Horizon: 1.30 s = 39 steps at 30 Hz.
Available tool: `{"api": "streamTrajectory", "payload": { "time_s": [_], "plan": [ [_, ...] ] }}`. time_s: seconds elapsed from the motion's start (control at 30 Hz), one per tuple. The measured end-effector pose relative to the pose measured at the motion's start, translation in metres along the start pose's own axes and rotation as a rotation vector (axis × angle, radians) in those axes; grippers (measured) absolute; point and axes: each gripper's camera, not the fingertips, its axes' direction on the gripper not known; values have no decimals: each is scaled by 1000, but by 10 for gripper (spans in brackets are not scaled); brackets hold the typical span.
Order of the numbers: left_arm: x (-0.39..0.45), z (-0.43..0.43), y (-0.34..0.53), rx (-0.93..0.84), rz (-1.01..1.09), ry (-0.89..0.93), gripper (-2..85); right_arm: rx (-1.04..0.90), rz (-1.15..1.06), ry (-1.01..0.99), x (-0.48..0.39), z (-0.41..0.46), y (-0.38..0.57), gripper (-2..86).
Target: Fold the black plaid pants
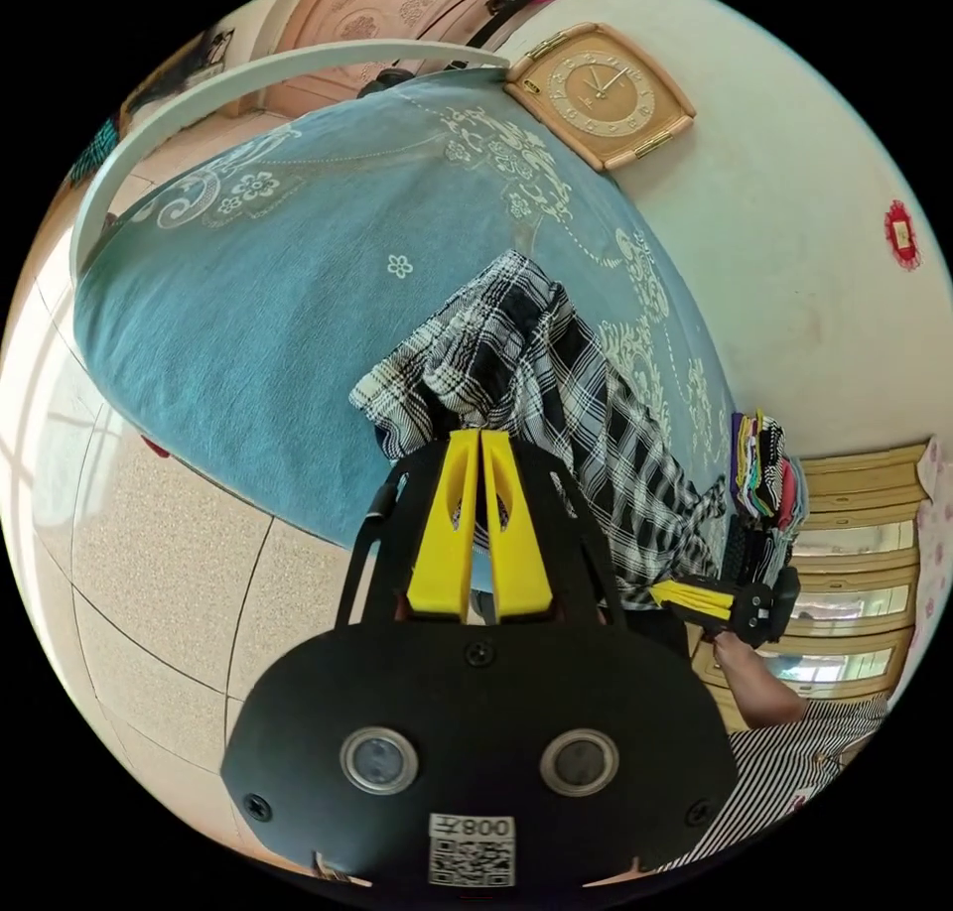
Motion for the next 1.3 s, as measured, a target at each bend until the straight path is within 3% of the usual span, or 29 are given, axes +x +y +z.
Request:
{"api": "streamTrajectory", "payload": {
  "time_s": [0.2,0.5,0.6,0.73,0.8,1.0,1.13,1.3],
  "plan": [
    [-3,-18,7,118,63,22,3,77,11,-27,13,1,7,3],
    [-14,26,15,27,9,-65,4,36,6,-19,28,54,9,4],
    [-8,32,20,69,-12,-66,8,31,29,-30,40,72,12,4],
    [13,30,32,139,-76,-226,4,64,41,-33,52,87,23,4],
    [29,33,39,167,-50,-203,3,92,76,-59,62,96,32,6],
    [127,83,56,93,225,16,5,221,247,-231,103,112,73,11],
    [225,148,58,-90,481,164,11,341,391,-382,144,114,116,16],
    [336,217,64,-255,752,147,11,528,700,-402,243,116,196,32]
  ]
}}
